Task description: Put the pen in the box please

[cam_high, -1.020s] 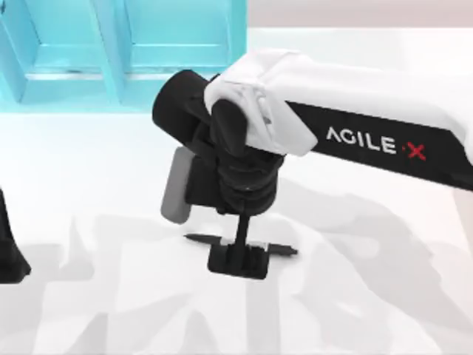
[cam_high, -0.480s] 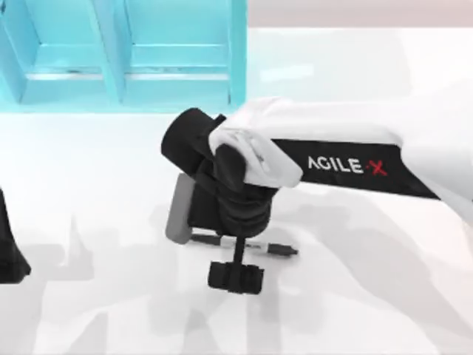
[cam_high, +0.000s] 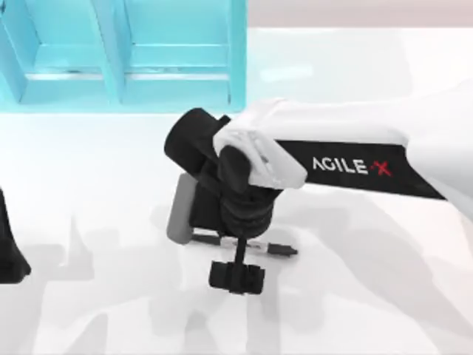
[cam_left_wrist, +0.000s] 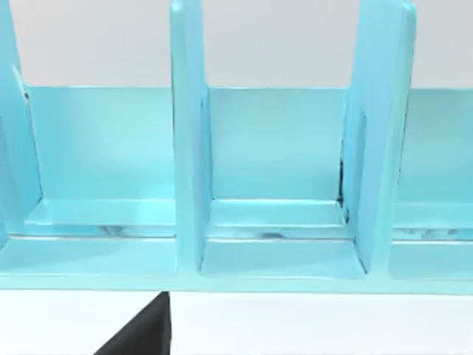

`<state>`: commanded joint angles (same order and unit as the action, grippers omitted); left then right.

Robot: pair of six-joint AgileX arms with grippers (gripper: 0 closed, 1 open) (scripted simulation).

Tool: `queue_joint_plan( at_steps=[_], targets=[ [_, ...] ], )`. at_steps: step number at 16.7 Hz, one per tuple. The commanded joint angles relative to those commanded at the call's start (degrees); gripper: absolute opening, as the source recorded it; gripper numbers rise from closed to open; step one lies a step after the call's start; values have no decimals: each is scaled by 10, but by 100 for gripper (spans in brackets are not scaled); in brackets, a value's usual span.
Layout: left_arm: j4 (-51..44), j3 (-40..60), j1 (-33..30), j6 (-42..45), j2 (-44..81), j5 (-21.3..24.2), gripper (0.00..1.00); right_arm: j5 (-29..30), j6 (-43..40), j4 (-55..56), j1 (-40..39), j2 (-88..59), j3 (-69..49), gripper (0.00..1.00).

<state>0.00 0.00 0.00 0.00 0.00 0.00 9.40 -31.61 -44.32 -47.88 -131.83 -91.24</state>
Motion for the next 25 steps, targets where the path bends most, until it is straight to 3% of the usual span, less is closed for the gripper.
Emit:
queue_joint_plan(
  at_steps=[11,19,20,25],
  targets=[
    [0,0,0,0,0,0,100,0,0,0,0,0,0,2],
    [0,0,0,0,0,0,100,0,0,0,0,0,0,0],
    [0,0,0,0,0,0,100,-35,27,-39,-9,49,1,0],
    [0,0,0,0,0,0,100,-34,30,-99,-5,64,-47,0]
  ],
)
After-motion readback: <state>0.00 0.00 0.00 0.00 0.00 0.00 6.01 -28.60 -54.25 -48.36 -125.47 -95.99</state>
